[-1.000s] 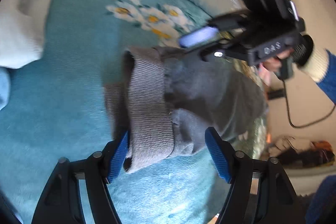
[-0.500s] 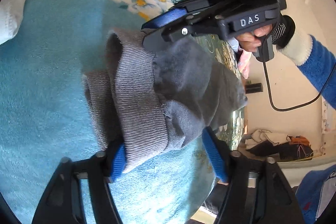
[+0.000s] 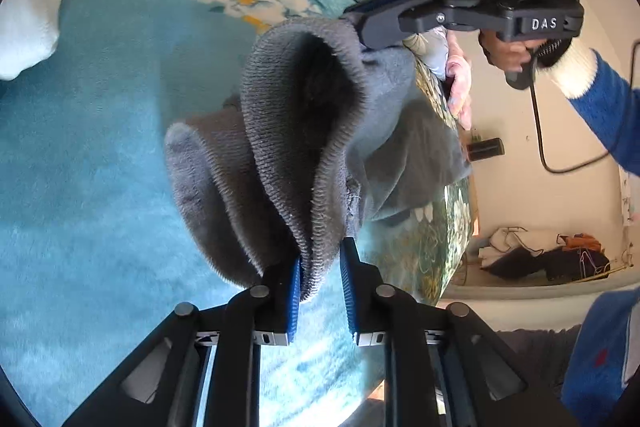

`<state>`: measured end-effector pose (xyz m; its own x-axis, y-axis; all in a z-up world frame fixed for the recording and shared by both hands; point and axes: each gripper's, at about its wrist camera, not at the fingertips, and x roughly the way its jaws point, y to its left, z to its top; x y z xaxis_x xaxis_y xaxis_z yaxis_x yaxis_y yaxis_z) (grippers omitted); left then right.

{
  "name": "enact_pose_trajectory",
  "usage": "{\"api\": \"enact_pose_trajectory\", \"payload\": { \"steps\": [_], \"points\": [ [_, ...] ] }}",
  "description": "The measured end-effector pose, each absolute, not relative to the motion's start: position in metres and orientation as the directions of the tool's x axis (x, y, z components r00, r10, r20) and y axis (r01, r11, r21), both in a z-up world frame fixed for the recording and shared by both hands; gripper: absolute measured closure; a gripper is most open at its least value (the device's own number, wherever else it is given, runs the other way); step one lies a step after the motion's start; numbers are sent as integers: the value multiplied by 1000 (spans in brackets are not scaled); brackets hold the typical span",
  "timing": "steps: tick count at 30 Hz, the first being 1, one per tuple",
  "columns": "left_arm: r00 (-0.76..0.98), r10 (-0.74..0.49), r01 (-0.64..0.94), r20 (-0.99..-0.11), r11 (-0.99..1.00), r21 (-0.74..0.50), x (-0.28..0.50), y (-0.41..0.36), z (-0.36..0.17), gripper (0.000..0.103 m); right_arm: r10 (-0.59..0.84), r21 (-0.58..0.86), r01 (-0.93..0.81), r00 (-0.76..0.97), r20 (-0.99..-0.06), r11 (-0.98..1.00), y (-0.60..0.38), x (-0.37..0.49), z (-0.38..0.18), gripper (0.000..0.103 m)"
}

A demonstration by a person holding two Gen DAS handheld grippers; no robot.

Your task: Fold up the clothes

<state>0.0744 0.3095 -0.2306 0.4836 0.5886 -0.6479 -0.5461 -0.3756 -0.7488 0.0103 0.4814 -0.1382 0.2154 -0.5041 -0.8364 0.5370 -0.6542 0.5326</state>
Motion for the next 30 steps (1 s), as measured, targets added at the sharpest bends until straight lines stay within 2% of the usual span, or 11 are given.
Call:
{"api": "enact_pose_trajectory", "payload": {
  "steps": [5,8,13,17,22,26,30],
  "points": [
    [434,588,-479,-682,-491,-728,75,297,-249,84,-428,496,548,258,-866,-674,459,3,-178,93],
    [389,605,-407,-694,-563,-719,74,279,-252,77,-391,474,521,268,-880,-710,456,-7,-206,93],
    [290,618,-296,-731,-668,-683,78,253,-248,35,-361,447,502,264,-894,-741,450,-9,-221,91],
    [256,657,-204,-709,-681,-704,78,248,-250,32,-357,423,484,226,-906,-766,453,-9,-217,89],
    [306,659,-206,-687,-658,-724,64,268,-260,31,-417,408,411,72,-906,-815,472,-3,-183,71],
    [327,636,-229,-700,-665,-711,54,293,-275,31,-462,424,304,-62,-885,-853,502,20,-152,70],
    [373,655,-214,-657,-629,-748,41,301,-284,26,-460,431,209,-119,-880,-878,532,60,-137,70]
  ]
}}
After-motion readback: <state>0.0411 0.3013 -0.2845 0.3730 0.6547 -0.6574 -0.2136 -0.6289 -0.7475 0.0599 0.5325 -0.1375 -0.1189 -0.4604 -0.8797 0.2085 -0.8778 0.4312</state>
